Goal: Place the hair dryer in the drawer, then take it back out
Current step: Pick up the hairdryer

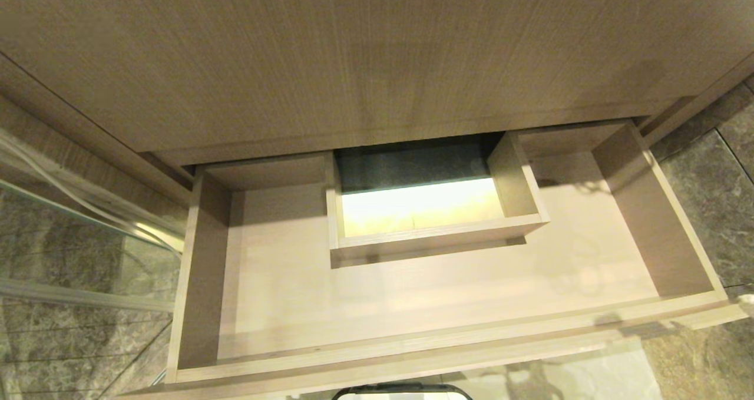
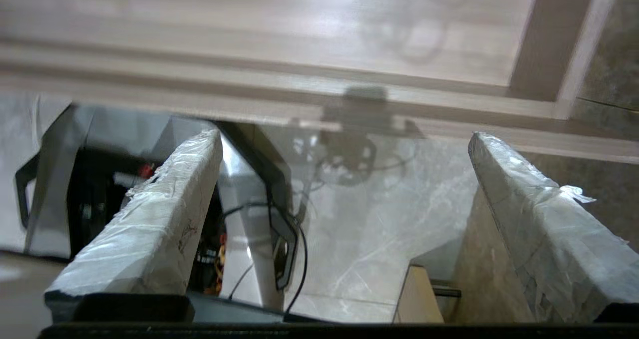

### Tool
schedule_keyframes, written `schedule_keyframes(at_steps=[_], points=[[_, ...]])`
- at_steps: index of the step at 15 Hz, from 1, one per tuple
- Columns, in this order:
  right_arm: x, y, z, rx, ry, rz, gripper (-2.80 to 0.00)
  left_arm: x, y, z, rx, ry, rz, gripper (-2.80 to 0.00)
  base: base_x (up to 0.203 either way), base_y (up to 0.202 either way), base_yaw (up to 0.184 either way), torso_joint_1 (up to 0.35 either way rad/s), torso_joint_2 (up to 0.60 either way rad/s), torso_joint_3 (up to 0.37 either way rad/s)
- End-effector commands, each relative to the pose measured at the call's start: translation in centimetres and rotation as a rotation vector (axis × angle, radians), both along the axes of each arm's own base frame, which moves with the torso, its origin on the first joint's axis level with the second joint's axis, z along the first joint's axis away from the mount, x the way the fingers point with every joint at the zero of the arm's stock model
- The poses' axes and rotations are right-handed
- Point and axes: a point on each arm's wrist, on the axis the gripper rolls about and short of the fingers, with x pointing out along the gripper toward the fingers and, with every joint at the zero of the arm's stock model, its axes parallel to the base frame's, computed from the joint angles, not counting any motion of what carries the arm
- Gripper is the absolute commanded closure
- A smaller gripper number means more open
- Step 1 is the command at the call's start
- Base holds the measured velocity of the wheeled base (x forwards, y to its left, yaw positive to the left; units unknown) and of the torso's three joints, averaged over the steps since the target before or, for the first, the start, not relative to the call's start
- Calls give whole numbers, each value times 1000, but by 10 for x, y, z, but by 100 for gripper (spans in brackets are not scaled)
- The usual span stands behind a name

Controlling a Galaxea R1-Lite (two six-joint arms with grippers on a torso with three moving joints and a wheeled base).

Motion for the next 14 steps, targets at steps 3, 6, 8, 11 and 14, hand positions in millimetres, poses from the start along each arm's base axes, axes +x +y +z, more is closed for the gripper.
schedule_keyframes(at_steps=[3, 6, 8, 11, 14], points=[[13, -6, 1, 56, 2, -118, -280, 0, 0, 0, 0, 3, 0, 0, 0, 0, 0, 0, 0, 0], [21, -8, 1, 72, 21, -181, 0, 0, 0, 0, 0, 0, 0, 0, 0, 0, 0, 0, 0, 0], [26, -10, 2, 51, 38, -229, 0, 0, 0, 0, 0, 1, 0, 0, 0, 0, 0, 0, 0, 0], [32, -11, 3, 46, 40, -237, 0, 0, 0, 0, 0, 0, 0, 0, 0, 0, 0, 0, 0, 0], [35, -13, 3, 32, 29, -263, 0, 0, 0, 0, 0, 1, 0, 0, 0, 0, 0, 0, 0, 0]])
